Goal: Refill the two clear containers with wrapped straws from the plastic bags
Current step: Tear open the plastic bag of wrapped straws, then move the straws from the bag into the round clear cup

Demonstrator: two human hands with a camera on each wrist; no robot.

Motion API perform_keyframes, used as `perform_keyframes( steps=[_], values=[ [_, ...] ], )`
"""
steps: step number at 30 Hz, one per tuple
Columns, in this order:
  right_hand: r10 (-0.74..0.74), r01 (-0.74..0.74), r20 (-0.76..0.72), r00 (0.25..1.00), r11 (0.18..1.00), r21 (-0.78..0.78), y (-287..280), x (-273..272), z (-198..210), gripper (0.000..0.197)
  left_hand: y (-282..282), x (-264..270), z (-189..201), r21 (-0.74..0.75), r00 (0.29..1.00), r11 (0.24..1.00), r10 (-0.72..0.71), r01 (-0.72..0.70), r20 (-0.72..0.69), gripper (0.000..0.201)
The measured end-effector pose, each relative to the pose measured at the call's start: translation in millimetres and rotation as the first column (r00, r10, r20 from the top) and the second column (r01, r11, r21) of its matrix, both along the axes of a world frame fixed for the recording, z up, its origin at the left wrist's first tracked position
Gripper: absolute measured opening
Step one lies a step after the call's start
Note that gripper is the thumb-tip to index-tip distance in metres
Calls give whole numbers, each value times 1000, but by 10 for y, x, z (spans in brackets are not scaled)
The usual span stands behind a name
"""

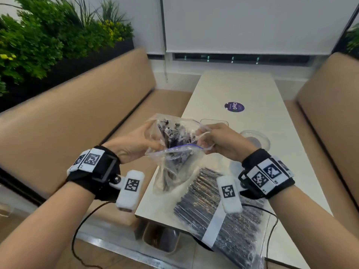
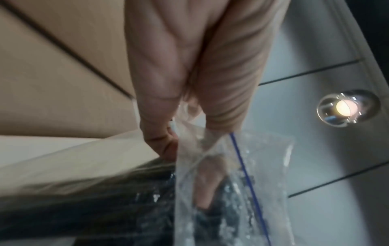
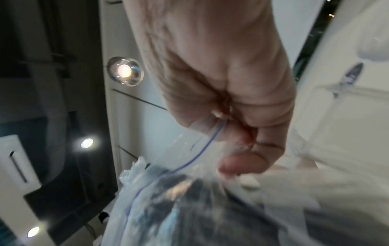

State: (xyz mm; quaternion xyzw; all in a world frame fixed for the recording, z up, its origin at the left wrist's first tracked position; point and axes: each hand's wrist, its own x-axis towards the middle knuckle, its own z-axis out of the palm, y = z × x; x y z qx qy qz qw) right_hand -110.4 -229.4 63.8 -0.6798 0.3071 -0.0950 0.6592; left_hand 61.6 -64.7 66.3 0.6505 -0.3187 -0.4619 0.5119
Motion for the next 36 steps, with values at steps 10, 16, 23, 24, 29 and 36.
perform_keyframes(
  steps=[10,16,23,24,29,36],
  values=[
    [-92,112,-65,994,843,526,247,518,-350,44,-43,155,-545,-23,985,996,-77,82,151,99],
    [-127,134,-44,991,939,317,343,768,-244,48,-82,430,-553,-164,984,986,1,29,179,52],
    [-33,39,113,993,998,-51,580,777,-84,59,-299,746,-658,-343,931,892,349,-295,105,43],
    [-101,118,138,985,985,-122,588,854,-168,59,-339,746,-696,-324,933,901,341,-290,113,39],
    [-313,353,201,928,911,-212,500,907,-449,54,-369,829,-854,-149,993,989,23,-6,117,58],
    [-233,250,202,951,966,-64,418,801,-755,86,-338,772,-1032,-69,981,992,-88,101,171,46]
  ],
)
